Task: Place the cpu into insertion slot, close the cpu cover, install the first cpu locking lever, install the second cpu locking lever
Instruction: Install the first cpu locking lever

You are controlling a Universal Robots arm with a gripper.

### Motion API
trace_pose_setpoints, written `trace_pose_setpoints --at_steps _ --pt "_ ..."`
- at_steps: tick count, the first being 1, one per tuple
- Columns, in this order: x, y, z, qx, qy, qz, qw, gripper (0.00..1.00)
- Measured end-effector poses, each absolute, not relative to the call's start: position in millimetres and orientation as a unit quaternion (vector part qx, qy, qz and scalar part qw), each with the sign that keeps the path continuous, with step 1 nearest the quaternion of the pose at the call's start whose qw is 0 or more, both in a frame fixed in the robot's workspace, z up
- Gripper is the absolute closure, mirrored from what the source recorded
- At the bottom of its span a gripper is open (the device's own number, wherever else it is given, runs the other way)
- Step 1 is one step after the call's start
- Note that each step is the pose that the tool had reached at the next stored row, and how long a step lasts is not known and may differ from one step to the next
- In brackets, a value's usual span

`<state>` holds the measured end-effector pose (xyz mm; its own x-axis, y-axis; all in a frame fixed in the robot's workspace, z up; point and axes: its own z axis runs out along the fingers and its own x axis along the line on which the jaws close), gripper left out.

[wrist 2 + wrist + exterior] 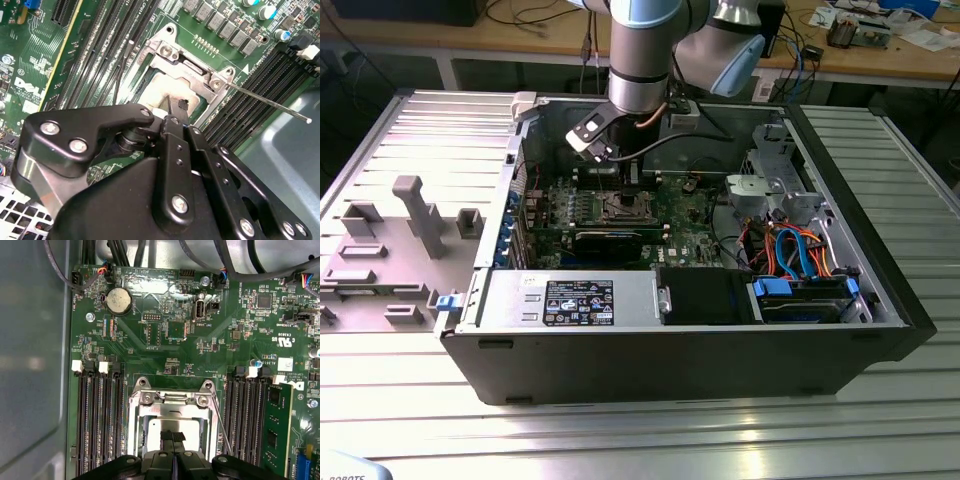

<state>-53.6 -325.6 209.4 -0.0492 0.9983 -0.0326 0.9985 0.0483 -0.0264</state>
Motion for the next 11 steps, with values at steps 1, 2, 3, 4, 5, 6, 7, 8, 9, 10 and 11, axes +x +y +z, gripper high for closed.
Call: trace_pose_setpoints --at_steps 1,2,3,4,5,6,7,8,9,10,11 --pt "-53.3 -325.6 209.5 0.689 0.724 -0.021 0.003 0.89" --pt "-53.2 -325.6 209.4 0.689 0.724 -0.021 0.003 0.89" --pt "-53.2 -325.6 209.4 0.689 0.724 -0.021 0.003 0.89" --pt "-53.2 -325.6 209.5 0.690 0.724 -0.021 0.003 0.89" --pt "-53.2 -325.6 209.5 0.689 0.724 -0.021 0.003 0.89" --pt "-53.2 -325.6 209.4 0.689 0.724 -0.021 0.003 0.89" --pt "-53.1 -325.6 209.5 0.690 0.724 -0.021 0.003 0.89" --pt "-53.1 -325.6 209.5 0.690 0.724 -0.021 0.003 0.89" --pt "-53.1 -325.6 209.4 0.689 0.724 -0.021 0.003 0.89" --pt "-53.0 -325.6 209.4 0.690 0.724 -0.021 0.003 0.89" --pt "-53.0 -325.6 209.5 0.689 0.724 -0.021 0.003 0.89"
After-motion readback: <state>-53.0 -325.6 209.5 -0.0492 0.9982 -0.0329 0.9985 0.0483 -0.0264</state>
